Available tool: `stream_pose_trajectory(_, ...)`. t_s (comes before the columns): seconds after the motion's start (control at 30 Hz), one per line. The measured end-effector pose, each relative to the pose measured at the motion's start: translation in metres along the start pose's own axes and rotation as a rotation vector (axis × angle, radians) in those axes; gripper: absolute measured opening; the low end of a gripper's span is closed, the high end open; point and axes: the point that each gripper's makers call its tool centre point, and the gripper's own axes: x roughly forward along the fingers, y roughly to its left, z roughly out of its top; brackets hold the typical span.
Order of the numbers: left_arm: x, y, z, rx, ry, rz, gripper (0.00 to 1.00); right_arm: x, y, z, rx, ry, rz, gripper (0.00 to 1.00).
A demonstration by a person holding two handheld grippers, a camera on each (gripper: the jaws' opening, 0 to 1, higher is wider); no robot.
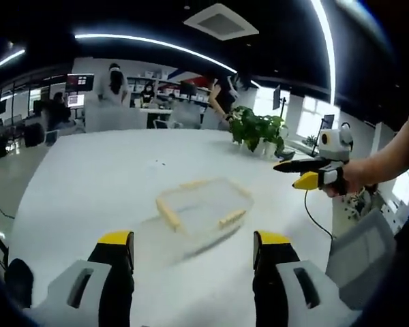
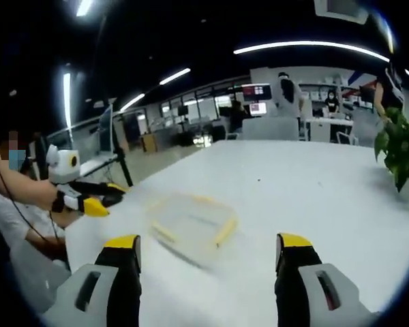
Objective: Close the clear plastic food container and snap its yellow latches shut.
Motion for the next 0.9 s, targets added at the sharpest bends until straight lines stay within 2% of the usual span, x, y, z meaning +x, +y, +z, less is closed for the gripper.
stream_pose_trajectory(0.5, -0.033, -0.01, -0.012, -0.047, -0.011, 0.029, 0.71, -0.037, 0.009, -0.008, -0.009, -0.003, -0.024, 0.81)
stream_pose_trajectory(0.9, -0.047, -0.023, -0.023, -0.093, -0.024, 0.053, 0.7, -0.069, 0.006, -0.015, 0.046, -0.014, -0.057, 0.8)
